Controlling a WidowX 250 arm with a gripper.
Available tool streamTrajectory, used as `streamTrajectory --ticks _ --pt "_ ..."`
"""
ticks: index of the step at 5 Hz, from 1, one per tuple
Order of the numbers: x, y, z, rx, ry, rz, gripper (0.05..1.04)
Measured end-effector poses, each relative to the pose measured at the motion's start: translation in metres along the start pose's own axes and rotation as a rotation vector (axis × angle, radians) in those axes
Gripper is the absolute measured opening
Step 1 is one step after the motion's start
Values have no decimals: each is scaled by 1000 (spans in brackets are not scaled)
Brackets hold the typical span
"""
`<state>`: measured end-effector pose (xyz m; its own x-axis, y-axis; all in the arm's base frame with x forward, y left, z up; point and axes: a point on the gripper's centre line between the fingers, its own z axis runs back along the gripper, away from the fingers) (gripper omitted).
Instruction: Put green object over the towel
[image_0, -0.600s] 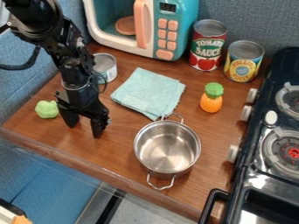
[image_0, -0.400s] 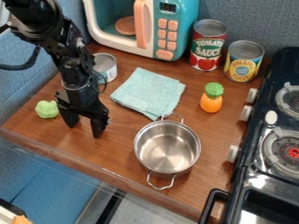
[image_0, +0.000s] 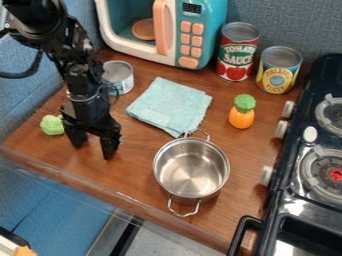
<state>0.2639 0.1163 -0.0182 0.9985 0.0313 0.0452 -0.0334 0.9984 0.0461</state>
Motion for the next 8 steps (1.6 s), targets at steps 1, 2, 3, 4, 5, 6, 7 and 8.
streamTrajectory --ticks 1,2,3,4,5,6,7,8 --pt "1 -3 7 -22 2 -10 1001" --pt "9 6 29 -18 -34 -8 1001" --pt "15 33 41 -24 -65 37 1001" --pt "23 60 52 -4 -102 59 1001" --pt "18 83 31 22 -44 104 1001" --pt "14 92 12 30 10 112 1001" --pt "7 91 -4 23 68 123 1001" --pt "7 92 -5 28 73 115 959"
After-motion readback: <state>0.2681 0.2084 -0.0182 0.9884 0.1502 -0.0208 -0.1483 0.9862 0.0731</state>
